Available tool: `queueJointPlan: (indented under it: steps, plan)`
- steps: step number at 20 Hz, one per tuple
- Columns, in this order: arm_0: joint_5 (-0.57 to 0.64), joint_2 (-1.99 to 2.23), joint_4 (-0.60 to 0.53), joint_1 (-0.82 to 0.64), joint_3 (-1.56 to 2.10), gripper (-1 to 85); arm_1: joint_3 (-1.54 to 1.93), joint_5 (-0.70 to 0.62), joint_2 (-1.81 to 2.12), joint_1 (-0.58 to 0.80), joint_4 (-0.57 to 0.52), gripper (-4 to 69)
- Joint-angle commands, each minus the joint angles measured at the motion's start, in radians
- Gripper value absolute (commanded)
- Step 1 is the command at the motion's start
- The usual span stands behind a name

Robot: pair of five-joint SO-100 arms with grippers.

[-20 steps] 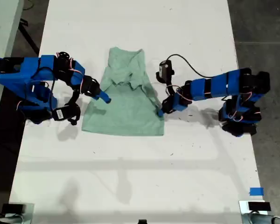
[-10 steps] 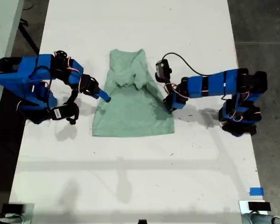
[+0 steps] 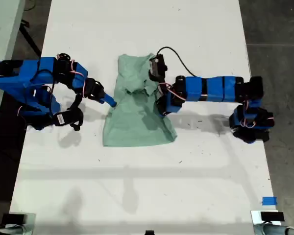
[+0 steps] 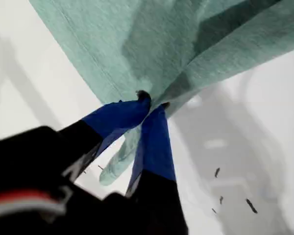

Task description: Fold t-shirt

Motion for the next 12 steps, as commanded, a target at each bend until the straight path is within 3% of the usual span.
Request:
queueJointPlan:
  steps: [1,6,7,8,9,12]
  plan:
    - [-0.015,0.051,-0.020,-0.008,0.008,22.6,-0.183,0.048,-0.135,-0.032,-0.060,-0.9]
    - [-0.020,0.072,-0.023,-0.009,0.032,22.6,-0.187,0.100,-0.255,-0.021,-0.163,-1.0]
    - [-0.021,0.077,-0.023,-0.009,0.038,22.6,-0.187,0.100,-0.256,-0.020,-0.158,2.9]
    - [-0.023,0.081,-0.023,-0.009,0.044,22.6,-0.195,0.087,-0.247,-0.020,-0.143,20.2]
    - [-0.025,0.087,-0.023,-0.008,0.051,22.7,-0.207,0.066,-0.229,-0.023,-0.121,29.1]
    - [-0.031,0.094,-0.023,-0.003,0.060,22.7,-0.215,0.044,-0.123,-0.008,-0.026,23.8]
